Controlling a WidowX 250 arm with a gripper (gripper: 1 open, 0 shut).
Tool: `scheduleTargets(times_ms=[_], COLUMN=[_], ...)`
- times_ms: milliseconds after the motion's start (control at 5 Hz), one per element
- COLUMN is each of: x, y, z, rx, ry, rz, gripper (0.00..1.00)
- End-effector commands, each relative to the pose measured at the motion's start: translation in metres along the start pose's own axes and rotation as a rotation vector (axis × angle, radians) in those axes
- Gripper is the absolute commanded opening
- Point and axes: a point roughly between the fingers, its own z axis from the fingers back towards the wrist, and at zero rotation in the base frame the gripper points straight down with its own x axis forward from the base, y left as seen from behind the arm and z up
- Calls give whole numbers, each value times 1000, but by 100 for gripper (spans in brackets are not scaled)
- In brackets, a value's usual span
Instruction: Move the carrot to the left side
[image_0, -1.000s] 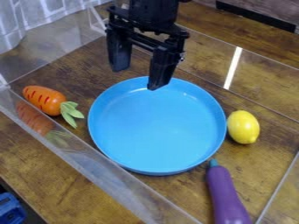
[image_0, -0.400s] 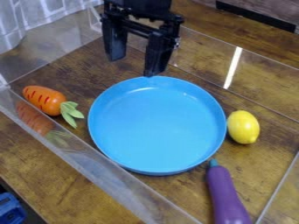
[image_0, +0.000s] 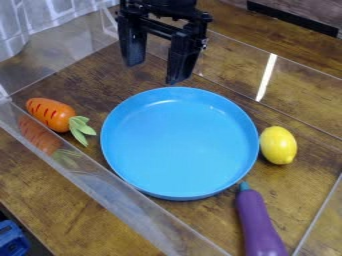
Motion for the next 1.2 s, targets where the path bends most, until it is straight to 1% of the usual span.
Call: scheduleTargets(times_ms=[0, 200, 400, 1000], x=[1, 0, -2, -7], y=[-6, -10, -12, -8], z=[13, 10, 7, 8], rx=[14, 24, 23, -7], ry=[-35, -19, -7, 18], rz=[-23, -43, -46, -11], gripper=[100, 100, 100, 100])
